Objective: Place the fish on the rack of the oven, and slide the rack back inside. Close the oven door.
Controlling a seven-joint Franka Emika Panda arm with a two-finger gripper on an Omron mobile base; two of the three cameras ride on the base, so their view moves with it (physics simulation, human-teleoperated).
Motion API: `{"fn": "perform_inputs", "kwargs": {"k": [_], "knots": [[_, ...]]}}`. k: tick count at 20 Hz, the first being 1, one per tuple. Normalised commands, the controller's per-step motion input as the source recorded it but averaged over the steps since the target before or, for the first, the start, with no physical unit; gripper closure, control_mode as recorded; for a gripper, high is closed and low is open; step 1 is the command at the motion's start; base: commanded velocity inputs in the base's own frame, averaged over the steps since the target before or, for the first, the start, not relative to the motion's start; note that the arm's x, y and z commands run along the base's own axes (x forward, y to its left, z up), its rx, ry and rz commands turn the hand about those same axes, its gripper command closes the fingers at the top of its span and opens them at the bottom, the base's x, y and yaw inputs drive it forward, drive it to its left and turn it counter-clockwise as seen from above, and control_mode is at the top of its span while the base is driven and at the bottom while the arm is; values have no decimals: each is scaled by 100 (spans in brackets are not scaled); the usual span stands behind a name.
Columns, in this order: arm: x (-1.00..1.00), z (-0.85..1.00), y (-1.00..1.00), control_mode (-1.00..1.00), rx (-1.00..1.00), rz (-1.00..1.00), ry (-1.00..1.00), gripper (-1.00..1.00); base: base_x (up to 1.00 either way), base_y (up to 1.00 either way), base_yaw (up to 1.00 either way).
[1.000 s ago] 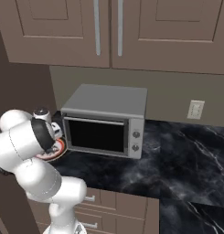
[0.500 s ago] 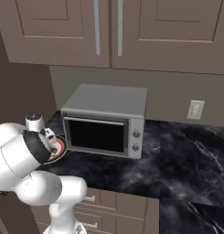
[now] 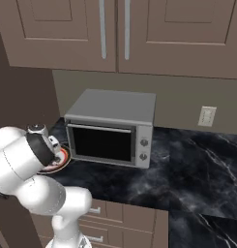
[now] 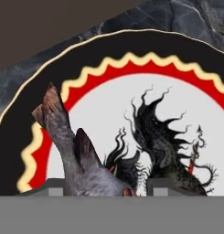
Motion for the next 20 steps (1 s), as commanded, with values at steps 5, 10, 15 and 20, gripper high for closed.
{"fn": "perform_inputs", "kwargs": {"k": [5, 10, 15, 20], "knots": [[-29, -10, -12, -100, -2, 1, -32, 100, 0, 0, 0], [-65, 84, -68, -100, 1, 1, -41, 100, 0, 0, 0], [-52, 100, -68, -100, 18, -1, -8, 100, 0, 0, 0], [-50, 79, -75, -100, 27, -7, 0, 100, 0, 0, 0]]}}
